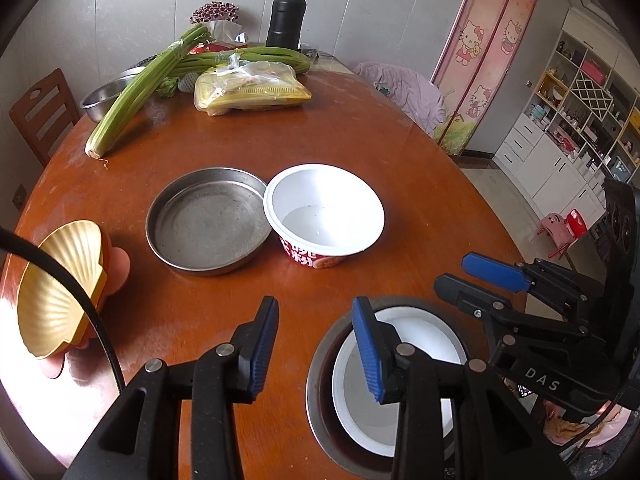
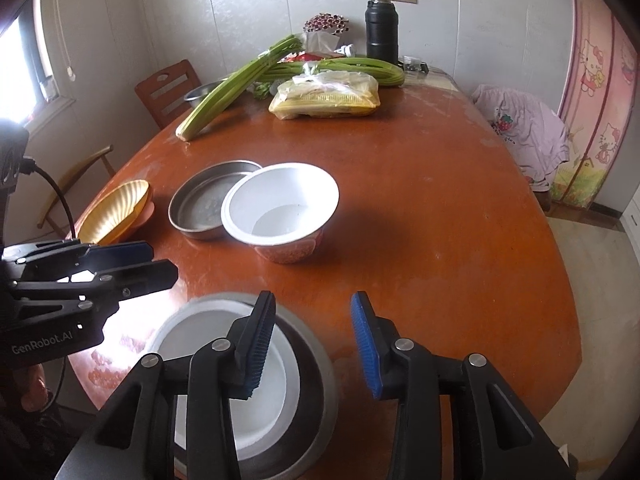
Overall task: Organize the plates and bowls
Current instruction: 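Move both grippers to the rim of the second white labeled bowl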
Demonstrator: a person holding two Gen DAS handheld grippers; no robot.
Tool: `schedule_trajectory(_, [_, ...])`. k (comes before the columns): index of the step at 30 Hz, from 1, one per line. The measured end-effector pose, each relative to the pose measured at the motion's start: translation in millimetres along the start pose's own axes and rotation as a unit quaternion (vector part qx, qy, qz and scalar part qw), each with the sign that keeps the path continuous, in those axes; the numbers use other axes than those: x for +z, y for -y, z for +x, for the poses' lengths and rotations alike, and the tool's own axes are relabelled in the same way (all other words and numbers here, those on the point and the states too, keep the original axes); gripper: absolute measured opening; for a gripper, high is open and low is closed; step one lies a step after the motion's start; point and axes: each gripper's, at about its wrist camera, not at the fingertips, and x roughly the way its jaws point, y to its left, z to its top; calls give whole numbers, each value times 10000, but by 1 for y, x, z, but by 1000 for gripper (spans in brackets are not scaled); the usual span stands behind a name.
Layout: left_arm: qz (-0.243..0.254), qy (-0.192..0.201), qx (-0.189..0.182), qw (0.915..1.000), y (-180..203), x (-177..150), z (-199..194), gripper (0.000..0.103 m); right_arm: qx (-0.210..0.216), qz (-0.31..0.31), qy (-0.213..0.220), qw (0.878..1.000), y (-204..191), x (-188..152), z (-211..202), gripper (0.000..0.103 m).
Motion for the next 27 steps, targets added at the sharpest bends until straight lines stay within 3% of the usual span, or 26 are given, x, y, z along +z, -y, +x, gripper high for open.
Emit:
schedule_trajectory(9, [-216, -56, -10, 9998, -16, 27, 15, 39, 114, 169, -77, 9998, 11, 30, 16, 42])
schedule_trajectory(21, [-276, -219, 21, 9994, -28, 58, 50, 39, 455, 422, -490, 9969, 20, 61, 55, 43])
schedule_trajectory(27, [-192, -358, -2, 9992, -26, 64, 67, 39, 394, 493, -744, 9952, 26, 65, 77, 43])
